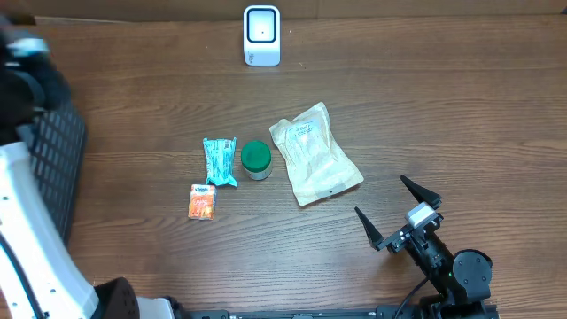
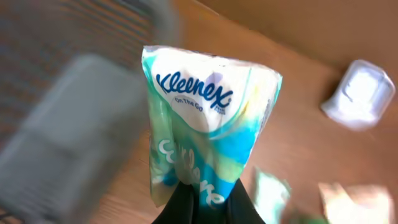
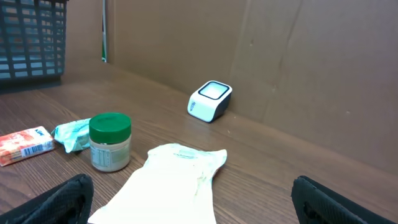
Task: Scan the item barcode
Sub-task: 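Place the blue Kleenex pack on the table left of the wipes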
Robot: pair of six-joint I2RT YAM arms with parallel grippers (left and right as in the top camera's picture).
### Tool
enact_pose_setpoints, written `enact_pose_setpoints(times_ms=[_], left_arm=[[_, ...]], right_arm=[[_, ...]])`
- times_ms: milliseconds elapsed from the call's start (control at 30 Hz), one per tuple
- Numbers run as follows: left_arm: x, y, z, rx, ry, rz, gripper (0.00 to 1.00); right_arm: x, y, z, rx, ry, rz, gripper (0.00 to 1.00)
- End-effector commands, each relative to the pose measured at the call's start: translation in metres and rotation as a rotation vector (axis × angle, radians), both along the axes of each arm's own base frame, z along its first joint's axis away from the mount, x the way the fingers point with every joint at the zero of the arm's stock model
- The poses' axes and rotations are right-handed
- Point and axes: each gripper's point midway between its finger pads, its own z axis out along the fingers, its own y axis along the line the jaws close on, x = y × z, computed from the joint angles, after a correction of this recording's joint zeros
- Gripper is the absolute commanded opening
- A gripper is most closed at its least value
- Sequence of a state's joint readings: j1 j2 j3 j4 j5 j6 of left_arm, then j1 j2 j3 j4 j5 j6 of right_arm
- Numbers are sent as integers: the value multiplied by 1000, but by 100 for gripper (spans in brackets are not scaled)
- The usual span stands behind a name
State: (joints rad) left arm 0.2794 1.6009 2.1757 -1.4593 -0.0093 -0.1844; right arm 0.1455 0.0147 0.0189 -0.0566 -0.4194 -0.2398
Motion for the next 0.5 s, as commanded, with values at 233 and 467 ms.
enact_pose_setpoints(times_ms=[233,467], left_arm=[[10,-116,-120,-81,337,-224,5],[3,-117,-204,-68,455,-220,4]], right_arm=[[-1,1,-2,4,0,8,100],[-1,1,-2,4,0,8,100]])
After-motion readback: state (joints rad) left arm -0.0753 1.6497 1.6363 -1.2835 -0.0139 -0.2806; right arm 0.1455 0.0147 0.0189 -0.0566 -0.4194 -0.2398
